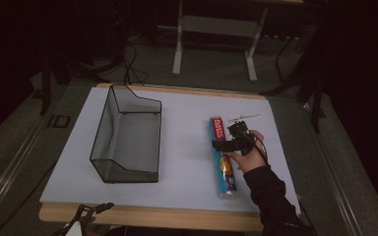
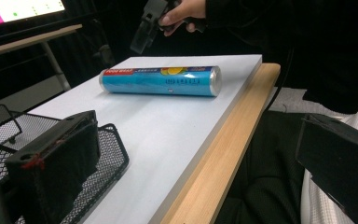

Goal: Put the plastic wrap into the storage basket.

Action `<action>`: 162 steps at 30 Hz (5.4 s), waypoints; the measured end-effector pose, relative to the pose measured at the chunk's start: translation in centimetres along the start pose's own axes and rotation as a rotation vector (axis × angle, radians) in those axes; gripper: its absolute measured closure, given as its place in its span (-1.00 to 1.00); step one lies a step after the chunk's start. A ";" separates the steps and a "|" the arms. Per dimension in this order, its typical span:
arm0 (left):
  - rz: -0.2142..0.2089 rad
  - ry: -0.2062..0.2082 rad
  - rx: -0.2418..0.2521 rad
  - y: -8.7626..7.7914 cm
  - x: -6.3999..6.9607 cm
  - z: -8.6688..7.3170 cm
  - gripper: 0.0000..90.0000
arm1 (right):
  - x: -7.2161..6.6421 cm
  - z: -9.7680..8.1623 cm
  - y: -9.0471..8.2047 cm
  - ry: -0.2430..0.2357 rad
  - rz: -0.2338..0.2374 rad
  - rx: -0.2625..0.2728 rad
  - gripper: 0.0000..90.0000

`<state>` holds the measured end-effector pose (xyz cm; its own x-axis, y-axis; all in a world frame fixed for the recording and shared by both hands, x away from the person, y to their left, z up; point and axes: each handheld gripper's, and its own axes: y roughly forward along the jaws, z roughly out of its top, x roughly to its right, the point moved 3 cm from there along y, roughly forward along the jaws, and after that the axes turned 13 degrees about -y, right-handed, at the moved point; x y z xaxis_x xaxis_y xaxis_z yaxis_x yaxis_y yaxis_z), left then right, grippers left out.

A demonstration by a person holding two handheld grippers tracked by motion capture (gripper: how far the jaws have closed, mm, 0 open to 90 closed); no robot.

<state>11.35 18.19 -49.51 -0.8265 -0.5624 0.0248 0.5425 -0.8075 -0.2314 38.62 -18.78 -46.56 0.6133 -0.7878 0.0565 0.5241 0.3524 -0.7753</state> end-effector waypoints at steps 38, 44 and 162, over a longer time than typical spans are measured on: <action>0.010 0.001 -0.016 0.0 0.0 -0.1 -0.99 | 1.3 -1.0 8.9 0.185 0.042 -0.460 -0.42; 0.009 0.004 -0.018 0.1 0.0 -0.1 -0.99 | 0.8 -1.0 9.4 0.220 0.029 -0.480 -0.38; -0.008 0.019 -0.025 -0.1 0.2 -0.2 -0.99 | -14.4 16.8 6.1 0.171 0.234 0.209 -0.30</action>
<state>11.13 18.18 -49.68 -0.8334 -0.5526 0.0087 0.5324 -0.8069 -0.2558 42.89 3.17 -41.56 0.6322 -0.7407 -0.2274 0.5019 0.6151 -0.6081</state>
